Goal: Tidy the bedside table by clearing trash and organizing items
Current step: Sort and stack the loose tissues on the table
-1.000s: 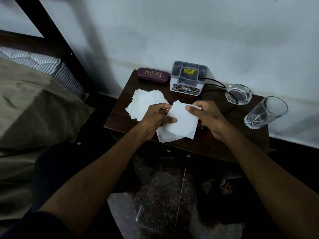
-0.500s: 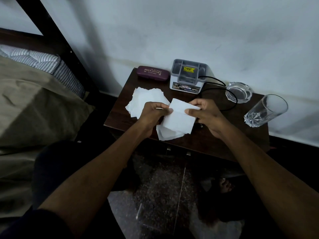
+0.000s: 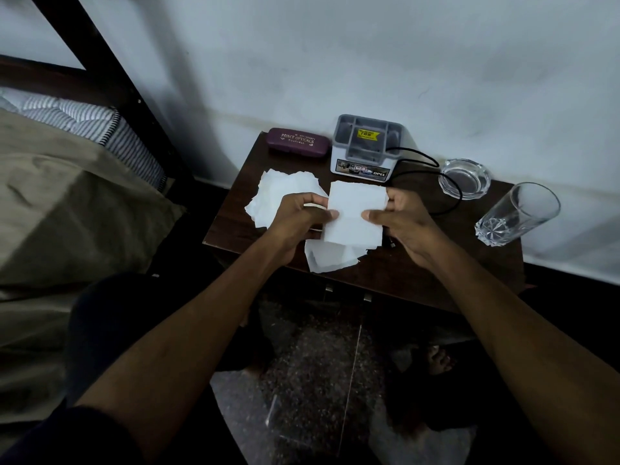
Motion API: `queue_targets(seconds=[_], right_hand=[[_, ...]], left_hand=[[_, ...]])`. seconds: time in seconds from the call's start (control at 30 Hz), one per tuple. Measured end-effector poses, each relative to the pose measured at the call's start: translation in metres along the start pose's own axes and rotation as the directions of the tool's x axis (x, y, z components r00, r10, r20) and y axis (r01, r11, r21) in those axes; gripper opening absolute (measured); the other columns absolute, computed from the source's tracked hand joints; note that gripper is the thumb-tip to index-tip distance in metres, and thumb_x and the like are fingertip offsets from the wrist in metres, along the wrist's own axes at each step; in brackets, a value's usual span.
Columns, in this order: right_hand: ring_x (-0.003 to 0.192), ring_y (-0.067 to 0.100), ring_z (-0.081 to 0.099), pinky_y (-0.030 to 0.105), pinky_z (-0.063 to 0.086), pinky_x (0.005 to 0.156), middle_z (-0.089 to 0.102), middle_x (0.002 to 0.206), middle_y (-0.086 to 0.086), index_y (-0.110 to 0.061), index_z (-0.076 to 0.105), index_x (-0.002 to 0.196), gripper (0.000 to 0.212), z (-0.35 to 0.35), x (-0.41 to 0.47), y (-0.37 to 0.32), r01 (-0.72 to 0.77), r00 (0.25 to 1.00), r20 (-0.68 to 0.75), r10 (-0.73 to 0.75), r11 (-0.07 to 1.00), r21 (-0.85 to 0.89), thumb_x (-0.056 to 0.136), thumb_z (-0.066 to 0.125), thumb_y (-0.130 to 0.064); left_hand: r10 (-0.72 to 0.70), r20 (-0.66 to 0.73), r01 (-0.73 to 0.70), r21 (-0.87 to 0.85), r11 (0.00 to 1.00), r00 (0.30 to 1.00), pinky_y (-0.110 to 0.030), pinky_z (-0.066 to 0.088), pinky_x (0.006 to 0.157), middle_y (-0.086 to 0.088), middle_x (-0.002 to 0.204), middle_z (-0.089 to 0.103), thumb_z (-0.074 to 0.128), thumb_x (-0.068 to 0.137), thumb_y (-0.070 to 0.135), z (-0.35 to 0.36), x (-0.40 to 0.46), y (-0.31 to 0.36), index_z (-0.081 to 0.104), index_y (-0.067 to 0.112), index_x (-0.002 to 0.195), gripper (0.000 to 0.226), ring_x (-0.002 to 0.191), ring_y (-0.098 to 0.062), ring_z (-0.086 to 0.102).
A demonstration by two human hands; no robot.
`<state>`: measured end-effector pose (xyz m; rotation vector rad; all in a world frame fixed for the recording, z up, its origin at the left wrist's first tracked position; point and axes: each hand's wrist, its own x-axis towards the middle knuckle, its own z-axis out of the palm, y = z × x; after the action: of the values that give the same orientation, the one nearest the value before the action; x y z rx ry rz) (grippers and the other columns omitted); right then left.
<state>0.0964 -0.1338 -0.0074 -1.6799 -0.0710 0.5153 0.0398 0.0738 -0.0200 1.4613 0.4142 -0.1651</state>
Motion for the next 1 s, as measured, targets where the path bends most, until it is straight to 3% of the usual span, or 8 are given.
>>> queue_targets(seconds=[0.13, 0.33, 0.43, 0.5, 0.63, 0.8, 1.0], right_hand=[[0.1, 0.019, 0.078, 0.035, 0.065, 0.083, 0.079, 0.11, 0.004, -0.014, 0.069, 0.12, 0.035, 0.0004, -0.0033, -0.0035, -0.003, 0.999, 0.033, 0.002, 1.0, 0.028, 0.09, 0.074, 0.002], [0.111, 0.028, 0.074, 0.051, 0.058, 0.1, 0.079, 0.115, 0.006, -0.022, 0.073, 0.11, 0.034, 0.0013, -0.0037, -0.0011, 0.0, 0.996, 0.087, -0.002, 1.0, 0.026, 0.09, 0.072, 0.006], [0.102, 0.028, 0.075, 0.052, 0.057, 0.095, 0.08, 0.104, 0.006, -0.018, 0.076, 0.102, 0.031, 0.0012, -0.0028, 0.0005, 0.042, 0.996, 0.083, -0.042, 0.999, 0.002, 0.089, 0.069, 0.01], [0.095, 0.032, 0.071, 0.051, 0.054, 0.086, 0.078, 0.103, 0.017, -0.013, 0.078, 0.093, 0.028, 0.0012, -0.0013, 0.0014, 0.073, 0.994, 0.083, -0.07, 0.997, -0.035, 0.087, 0.068, 0.013], [0.11, 0.041, 0.073, 0.052, 0.055, 0.1, 0.078, 0.108, 0.021, -0.007, 0.08, 0.089, 0.019, 0.0008, -0.0002, 0.0024, 0.097, 0.991, 0.096, -0.095, 0.995, -0.02, 0.085, 0.072, 0.01], [0.111, 0.047, 0.07, 0.053, 0.055, 0.101, 0.076, 0.11, 0.027, -0.003, 0.079, 0.092, 0.023, -0.0009, 0.0006, 0.003, 0.092, 0.991, 0.099, -0.093, 0.996, 0.014, 0.088, 0.064, 0.014], [0.096, 0.026, 0.071, 0.047, 0.055, 0.086, 0.079, 0.107, 0.012, -0.013, 0.078, 0.103, 0.014, 0.0001, 0.0018, 0.0045, 0.019, 0.998, 0.054, -0.019, 1.0, 0.009, 0.096, 0.068, -0.006]], left_hand=[[0.041, -0.034, -0.041, 0.023, 0.999, 0.999, -0.025, 0.056, 0.06, -0.004, 0.082, 0.075, 0.076, 0.084, -0.007, -0.0011, -0.0009, 0.0022, 0.071, 0.014, 0.081, 0.022, 0.072, -0.017, 0.072], [0.057, -0.051, -0.058, -0.013, 0.998, 0.997, -0.03, 0.057, 0.068, -0.01, 0.084, 0.076, 0.073, 0.085, -0.01, -0.0031, -0.0009, 0.0016, 0.07, 0.01, 0.082, 0.02, 0.079, -0.023, 0.073], [0.08, -0.028, -0.08, 0.015, 0.997, 0.996, -0.027, 0.054, 0.066, -0.009, 0.085, 0.077, 0.065, 0.09, -0.011, -0.0036, -0.0012, 0.0005, 0.073, 0.003, 0.092, 0.016, 0.076, -0.018, 0.071], [0.084, -0.028, -0.083, 0.026, 0.996, 0.996, -0.023, 0.054, 0.062, -0.002, 0.078, 0.078, 0.06, 0.093, -0.01, -0.0035, -0.0023, 0.0017, 0.074, 0.005, 0.089, 0.021, 0.07, -0.01, 0.071], [0.059, -0.026, -0.059, -0.006, 0.998, 0.998, -0.028, 0.055, 0.068, -0.004, 0.081, 0.078, 0.061, 0.092, -0.008, -0.0031, -0.0038, 0.004, 0.074, 0.007, 0.088, 0.021, 0.072, -0.015, 0.071], [0.043, -0.012, -0.044, -0.038, 0.998, 0.999, -0.031, 0.058, 0.071, -0.008, 0.086, 0.079, 0.062, 0.091, -0.008, -0.0051, -0.0049, 0.0056, 0.074, 0.005, 0.092, 0.018, 0.076, -0.017, 0.073], [-0.025, -0.022, 0.025, -0.022, 0.999, 0.999, -0.033, 0.059, 0.069, -0.011, 0.087, 0.075, 0.071, 0.091, -0.004, -0.0055, -0.0055, 0.0094, 0.071, 0.007, 0.094, 0.011, 0.072, -0.023, 0.069]])
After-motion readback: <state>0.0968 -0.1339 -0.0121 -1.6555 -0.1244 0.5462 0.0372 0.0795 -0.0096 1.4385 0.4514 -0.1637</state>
